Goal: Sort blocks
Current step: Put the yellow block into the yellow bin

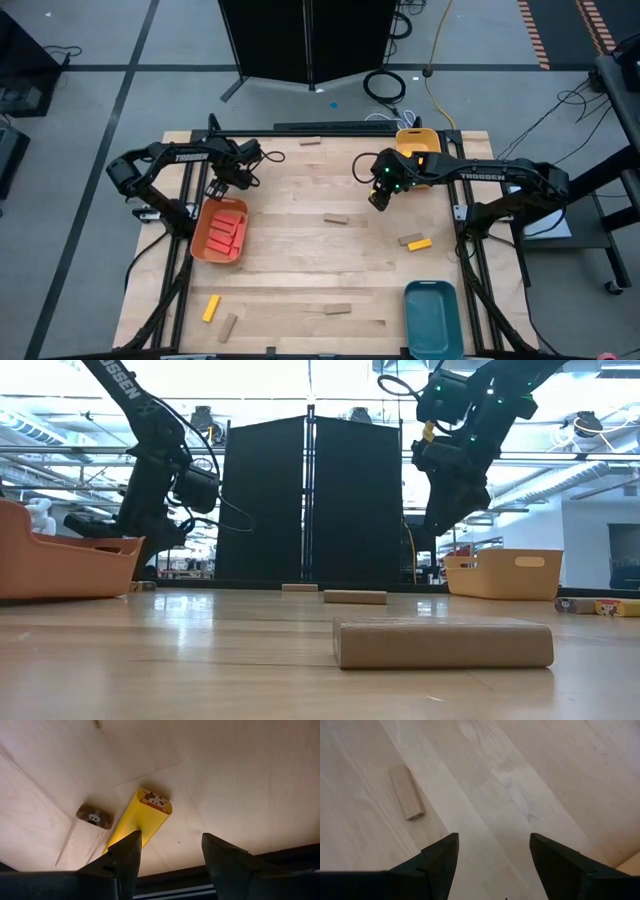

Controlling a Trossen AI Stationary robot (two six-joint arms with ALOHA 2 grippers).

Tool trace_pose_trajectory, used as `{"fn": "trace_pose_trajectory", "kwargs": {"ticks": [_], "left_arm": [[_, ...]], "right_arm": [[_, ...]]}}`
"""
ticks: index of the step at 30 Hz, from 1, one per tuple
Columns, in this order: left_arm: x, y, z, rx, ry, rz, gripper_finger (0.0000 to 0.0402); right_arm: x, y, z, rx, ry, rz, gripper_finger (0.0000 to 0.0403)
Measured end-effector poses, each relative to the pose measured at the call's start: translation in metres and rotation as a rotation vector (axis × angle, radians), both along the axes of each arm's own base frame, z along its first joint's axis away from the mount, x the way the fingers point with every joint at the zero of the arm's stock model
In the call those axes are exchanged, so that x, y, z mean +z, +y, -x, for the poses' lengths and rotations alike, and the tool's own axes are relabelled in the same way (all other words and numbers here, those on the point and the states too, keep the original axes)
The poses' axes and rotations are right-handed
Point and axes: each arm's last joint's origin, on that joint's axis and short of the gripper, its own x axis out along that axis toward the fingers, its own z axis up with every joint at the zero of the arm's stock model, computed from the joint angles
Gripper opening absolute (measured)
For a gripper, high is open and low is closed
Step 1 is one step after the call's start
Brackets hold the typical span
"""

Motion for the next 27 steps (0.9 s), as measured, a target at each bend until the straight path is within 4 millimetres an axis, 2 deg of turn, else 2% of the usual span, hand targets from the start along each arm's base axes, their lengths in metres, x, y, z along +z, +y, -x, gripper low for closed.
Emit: {"fn": "trace_pose_trajectory", "kwargs": {"ticks": [15,24,27], "left_arm": [[0.0003,0.001,0.0003,-0.007,0.02,-0.027,0.0205],[0.0001,-0.0013,0.0011,-0.105,0.023,0.051,0.0205],[0.0004,0.001,-0.0014,-0.106,0.025,-0.003,0.0205]], "right_arm": [[-0.0001,0.0002,0.0,-0.02,-0.005,-0.017,0.0238],[-0.0001,0.0002,0.0,-0.019,-0.005,-0.016,0.0238],[-0.0001,0.0002,0.0,-0.019,-0.004,-0.016,0.0238]]}}
